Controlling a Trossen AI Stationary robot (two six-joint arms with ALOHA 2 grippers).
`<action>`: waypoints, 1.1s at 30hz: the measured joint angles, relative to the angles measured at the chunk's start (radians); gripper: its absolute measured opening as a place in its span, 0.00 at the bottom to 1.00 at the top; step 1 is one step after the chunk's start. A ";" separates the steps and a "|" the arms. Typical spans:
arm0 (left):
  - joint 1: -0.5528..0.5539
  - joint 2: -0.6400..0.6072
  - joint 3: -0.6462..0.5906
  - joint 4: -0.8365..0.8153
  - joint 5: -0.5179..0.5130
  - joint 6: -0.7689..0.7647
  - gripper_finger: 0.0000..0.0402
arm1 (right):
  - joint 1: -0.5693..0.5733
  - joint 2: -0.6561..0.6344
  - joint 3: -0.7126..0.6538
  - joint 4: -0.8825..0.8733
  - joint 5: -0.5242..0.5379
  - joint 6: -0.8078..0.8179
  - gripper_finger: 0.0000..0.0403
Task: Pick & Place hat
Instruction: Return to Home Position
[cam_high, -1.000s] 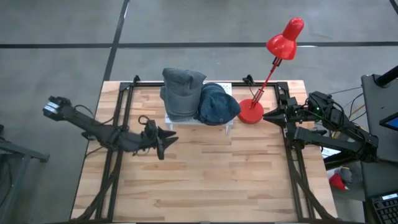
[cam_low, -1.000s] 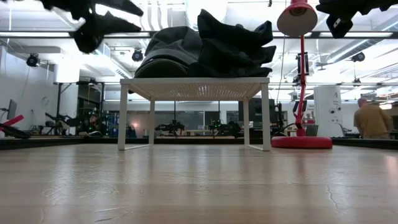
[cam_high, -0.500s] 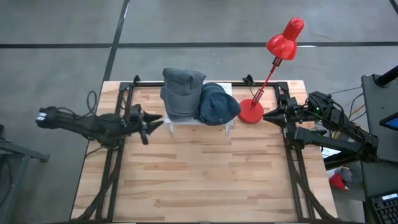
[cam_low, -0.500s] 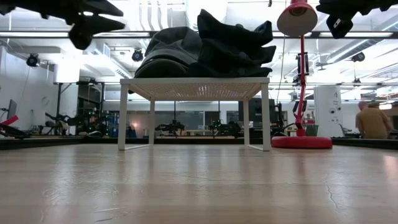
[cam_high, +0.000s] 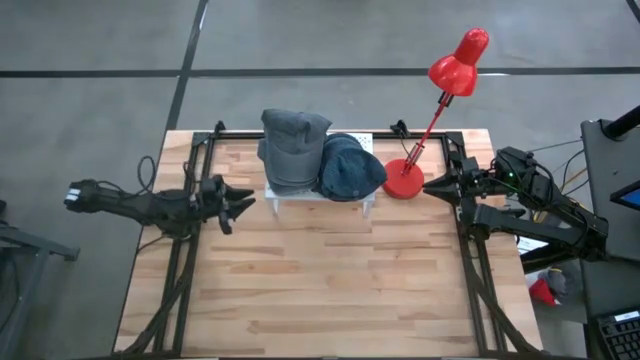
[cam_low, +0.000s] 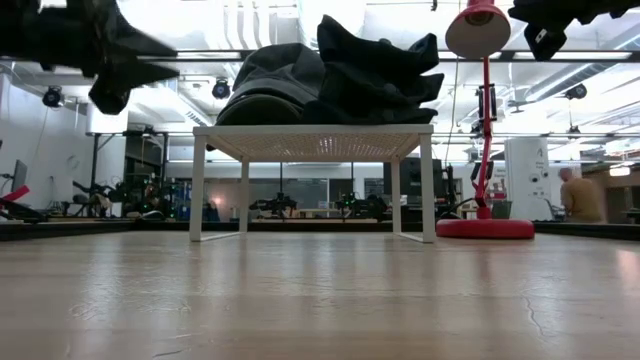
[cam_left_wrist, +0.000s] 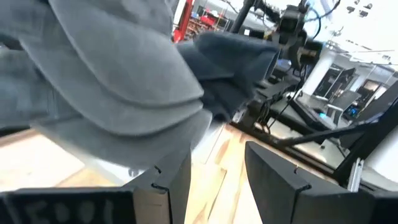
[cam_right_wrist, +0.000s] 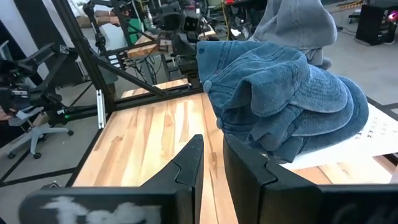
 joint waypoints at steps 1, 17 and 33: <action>0.000 -0.008 -0.018 0.015 0.001 -0.003 0.38 | 0.000 0.000 0.000 0.000 -0.001 0.000 0.15; 0.000 -0.222 -0.046 -0.149 -0.003 0.056 0.38 | 0.000 -0.070 0.000 0.014 -0.006 0.012 0.15; 0.001 -0.358 -0.067 -0.369 -0.048 -0.004 0.38 | 0.000 -0.263 -0.166 0.096 -0.006 0.088 0.15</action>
